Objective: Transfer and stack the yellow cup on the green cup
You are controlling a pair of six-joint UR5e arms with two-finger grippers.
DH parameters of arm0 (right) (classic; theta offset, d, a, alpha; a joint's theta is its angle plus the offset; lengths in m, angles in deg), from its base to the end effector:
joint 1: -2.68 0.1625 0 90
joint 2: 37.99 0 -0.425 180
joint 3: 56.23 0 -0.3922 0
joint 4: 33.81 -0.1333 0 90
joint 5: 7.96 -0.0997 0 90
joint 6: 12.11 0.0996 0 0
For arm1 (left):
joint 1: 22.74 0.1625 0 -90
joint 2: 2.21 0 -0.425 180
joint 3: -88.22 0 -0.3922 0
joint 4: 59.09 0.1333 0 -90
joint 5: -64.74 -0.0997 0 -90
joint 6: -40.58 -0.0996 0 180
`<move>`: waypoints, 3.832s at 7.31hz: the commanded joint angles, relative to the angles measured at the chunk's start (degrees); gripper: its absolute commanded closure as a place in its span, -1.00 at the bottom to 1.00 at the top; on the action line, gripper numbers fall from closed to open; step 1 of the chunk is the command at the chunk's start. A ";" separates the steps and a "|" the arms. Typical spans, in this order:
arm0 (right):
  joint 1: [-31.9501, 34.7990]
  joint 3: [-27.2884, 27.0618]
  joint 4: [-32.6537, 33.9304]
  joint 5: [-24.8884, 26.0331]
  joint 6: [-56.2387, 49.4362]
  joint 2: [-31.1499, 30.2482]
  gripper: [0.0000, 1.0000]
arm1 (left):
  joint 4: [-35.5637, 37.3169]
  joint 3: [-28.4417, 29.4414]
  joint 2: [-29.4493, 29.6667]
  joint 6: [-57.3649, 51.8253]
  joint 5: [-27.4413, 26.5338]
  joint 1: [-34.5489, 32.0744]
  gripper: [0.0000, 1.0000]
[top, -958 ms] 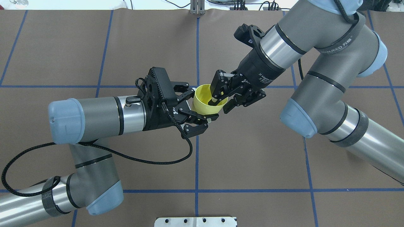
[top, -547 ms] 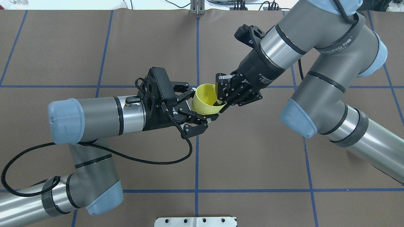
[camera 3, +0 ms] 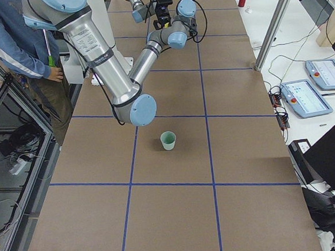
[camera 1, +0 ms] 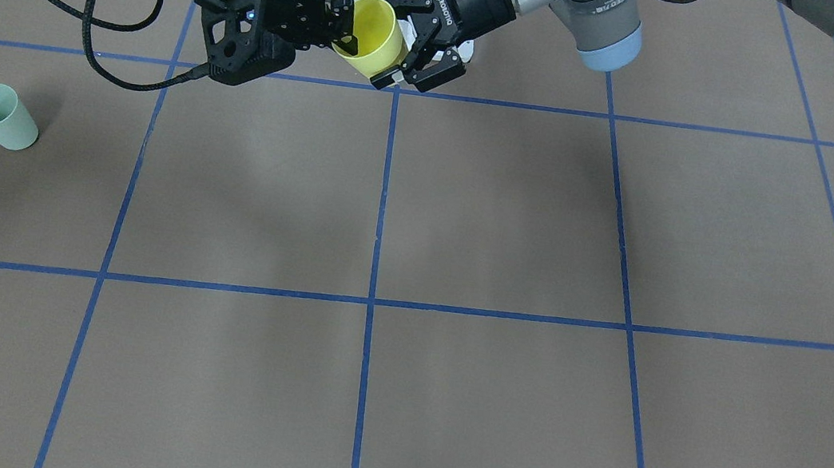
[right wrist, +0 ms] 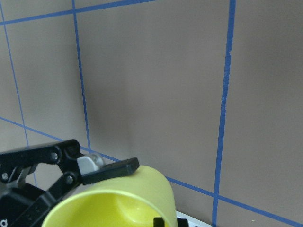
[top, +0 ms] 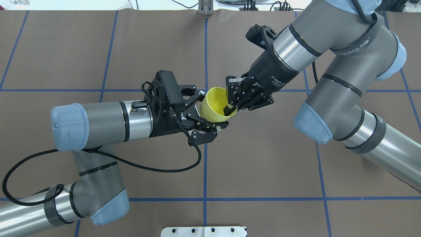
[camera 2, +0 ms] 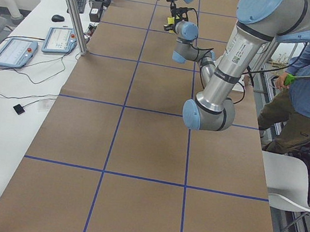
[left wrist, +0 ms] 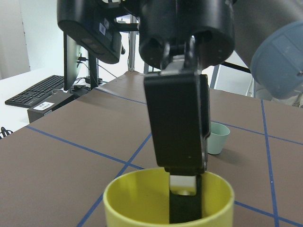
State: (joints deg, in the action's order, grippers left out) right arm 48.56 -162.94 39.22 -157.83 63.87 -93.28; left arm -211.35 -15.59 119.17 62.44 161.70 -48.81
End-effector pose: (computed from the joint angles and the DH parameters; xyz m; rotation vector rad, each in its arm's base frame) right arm -0.3628 -0.4419 0.1310 -0.2487 -1.3642 -0.1585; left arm 0.4517 -0.3559 0.1223 1.3469 1.3682 0.6141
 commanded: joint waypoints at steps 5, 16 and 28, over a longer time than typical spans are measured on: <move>6.65 -1.82 0.62 -2.53 2.58 -3.15 1.00 | -0.50 -0.25 0.08 2.31 0.07 0.24 -0.99; 21.09 -9.66 1.15 18.65 -11.37 -46.13 1.00 | 0.03 -0.43 -0.72 2.22 -1.15 0.06 -0.99; 17.23 -8.08 3.09 17.50 -16.39 -50.89 1.00 | 0.21 -0.43 -0.80 2.31 -2.74 0.24 -0.99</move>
State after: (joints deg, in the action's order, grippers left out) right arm 66.28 -171.25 42.34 -140.32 47.45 -144.28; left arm -211.14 -16.01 118.38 64.75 158.96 -48.58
